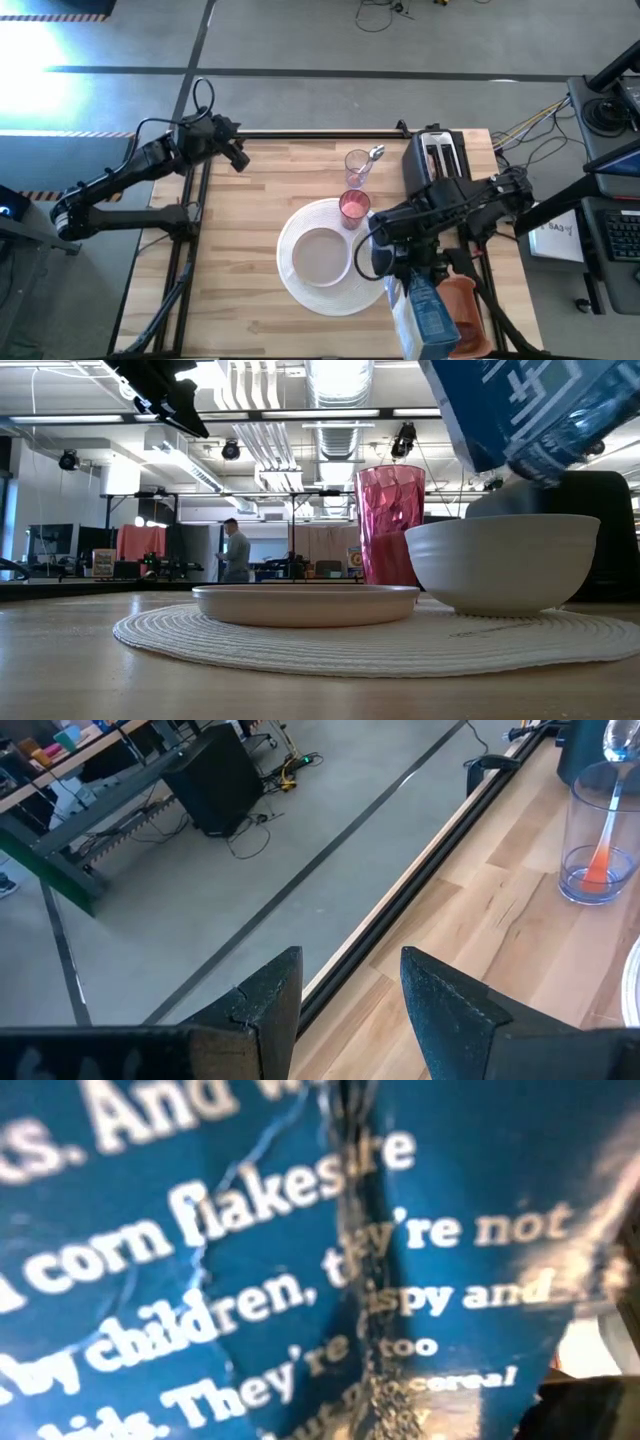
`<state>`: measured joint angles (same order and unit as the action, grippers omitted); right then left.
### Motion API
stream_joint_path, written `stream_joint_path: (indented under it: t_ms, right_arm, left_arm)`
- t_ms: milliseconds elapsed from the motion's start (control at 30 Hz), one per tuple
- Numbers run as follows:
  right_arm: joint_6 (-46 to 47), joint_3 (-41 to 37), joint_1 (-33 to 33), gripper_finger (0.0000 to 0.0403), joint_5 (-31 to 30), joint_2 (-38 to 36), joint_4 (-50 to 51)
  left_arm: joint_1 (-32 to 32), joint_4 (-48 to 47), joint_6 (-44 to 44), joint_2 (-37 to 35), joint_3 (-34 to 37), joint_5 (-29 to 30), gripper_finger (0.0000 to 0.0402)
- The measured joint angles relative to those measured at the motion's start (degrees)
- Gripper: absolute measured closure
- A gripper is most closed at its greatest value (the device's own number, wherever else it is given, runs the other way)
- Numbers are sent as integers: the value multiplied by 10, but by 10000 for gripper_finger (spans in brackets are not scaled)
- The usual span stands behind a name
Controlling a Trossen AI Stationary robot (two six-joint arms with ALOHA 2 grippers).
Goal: Arrange a breakfast setting
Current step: Pour the cereal from the cereal box into the white bowl
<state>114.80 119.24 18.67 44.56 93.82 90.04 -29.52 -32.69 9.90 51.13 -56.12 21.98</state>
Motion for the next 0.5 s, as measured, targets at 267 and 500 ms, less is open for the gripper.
stream_joint_path:
  t_ms: [267,500]
  right_arm:
    - [-48,-16,-23,232,9,0,-1]
    - [-59,-19,-31,232,27,0,0]
  left_arm:
    - [0,0,-3,0,4,0,247]
    - [0,1,-3,0,25,0,247]
